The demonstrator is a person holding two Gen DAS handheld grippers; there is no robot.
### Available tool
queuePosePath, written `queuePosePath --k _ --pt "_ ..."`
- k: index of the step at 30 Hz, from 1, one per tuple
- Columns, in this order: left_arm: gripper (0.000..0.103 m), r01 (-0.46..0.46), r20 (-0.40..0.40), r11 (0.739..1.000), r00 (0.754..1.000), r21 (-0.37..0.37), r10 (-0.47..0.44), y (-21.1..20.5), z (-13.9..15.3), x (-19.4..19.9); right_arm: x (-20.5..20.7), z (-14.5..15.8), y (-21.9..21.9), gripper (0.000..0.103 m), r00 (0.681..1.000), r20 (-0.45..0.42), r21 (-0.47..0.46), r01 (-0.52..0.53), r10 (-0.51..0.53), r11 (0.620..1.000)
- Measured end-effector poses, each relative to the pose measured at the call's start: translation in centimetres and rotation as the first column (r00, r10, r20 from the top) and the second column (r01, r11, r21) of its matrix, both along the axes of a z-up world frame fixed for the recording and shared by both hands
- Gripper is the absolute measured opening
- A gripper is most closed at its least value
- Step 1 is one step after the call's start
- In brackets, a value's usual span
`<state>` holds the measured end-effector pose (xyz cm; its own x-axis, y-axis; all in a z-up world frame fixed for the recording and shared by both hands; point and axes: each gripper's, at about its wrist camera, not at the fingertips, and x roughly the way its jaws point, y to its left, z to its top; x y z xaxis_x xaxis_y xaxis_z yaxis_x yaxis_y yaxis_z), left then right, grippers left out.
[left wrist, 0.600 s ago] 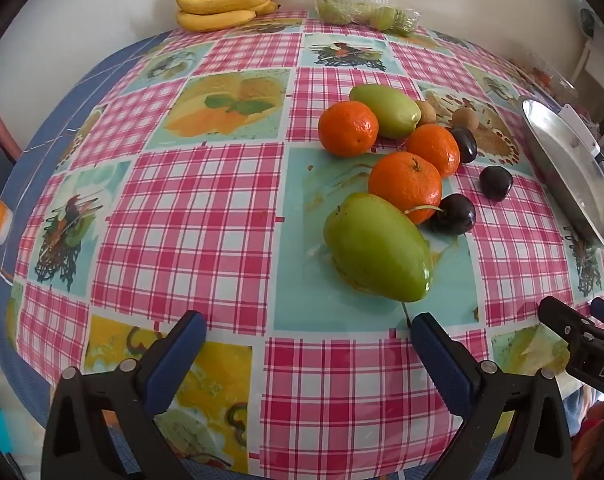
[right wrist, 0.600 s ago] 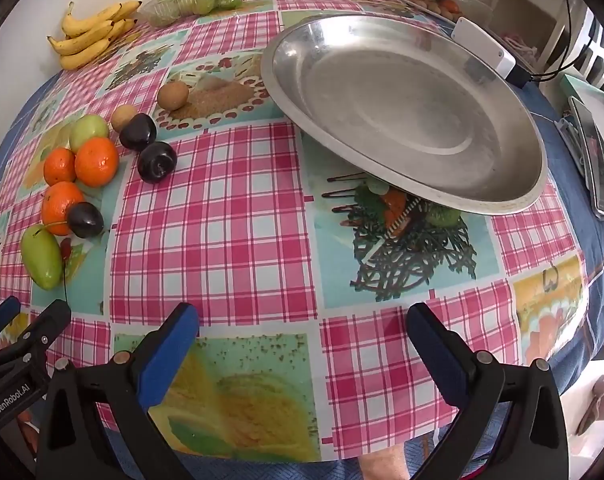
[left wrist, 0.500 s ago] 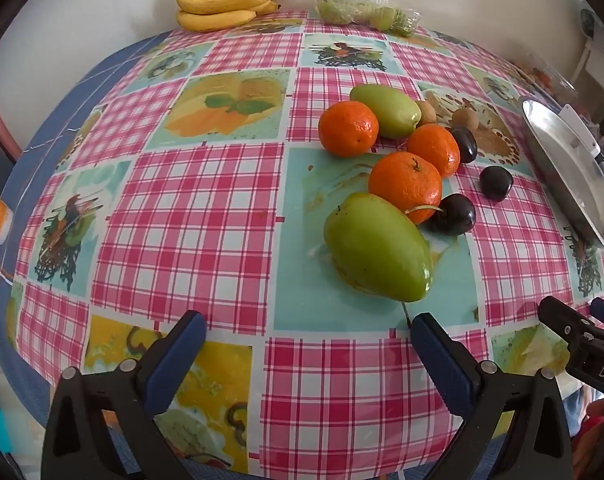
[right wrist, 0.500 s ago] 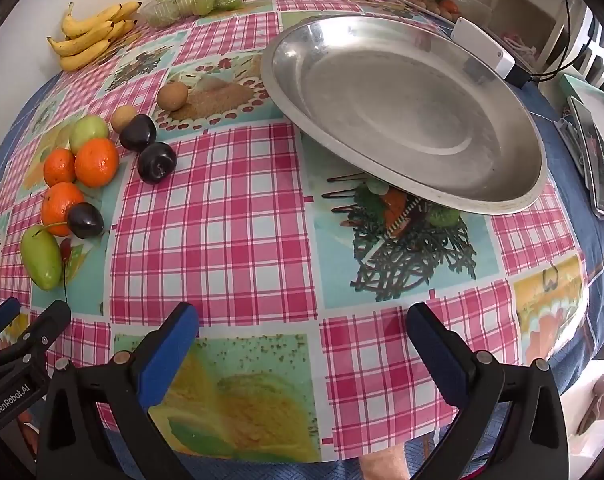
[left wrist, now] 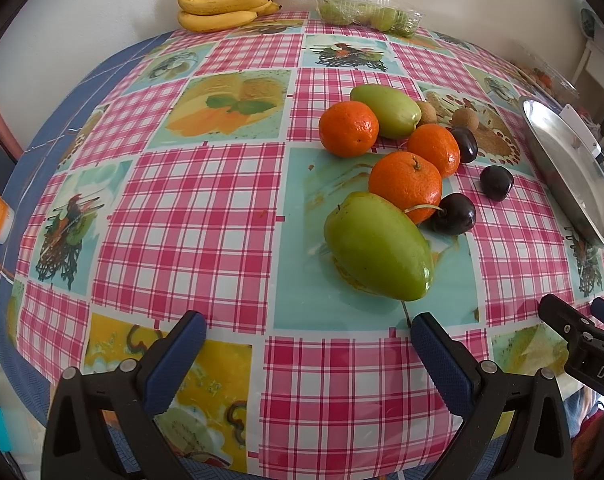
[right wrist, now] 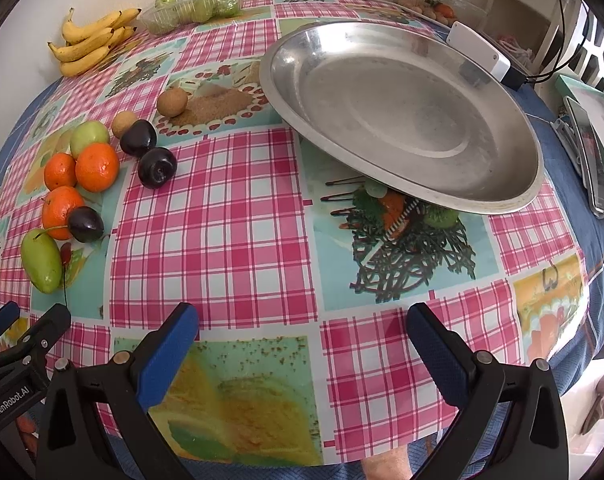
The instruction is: Organize fruits
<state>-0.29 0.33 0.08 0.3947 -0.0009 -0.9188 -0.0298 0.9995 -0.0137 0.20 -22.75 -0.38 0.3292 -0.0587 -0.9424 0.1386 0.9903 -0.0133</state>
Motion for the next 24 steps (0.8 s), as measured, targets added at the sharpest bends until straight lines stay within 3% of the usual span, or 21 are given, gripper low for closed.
queuePosePath --k 24 --pt "0.103 0.020 -0.014 1.000 1.000 0.011 -0.020 -0.47 -0.05 0.41 0.37 0.09 -0.23 0.103 1.000 -0.012 -0.001 -0.002 0.002 1.000"
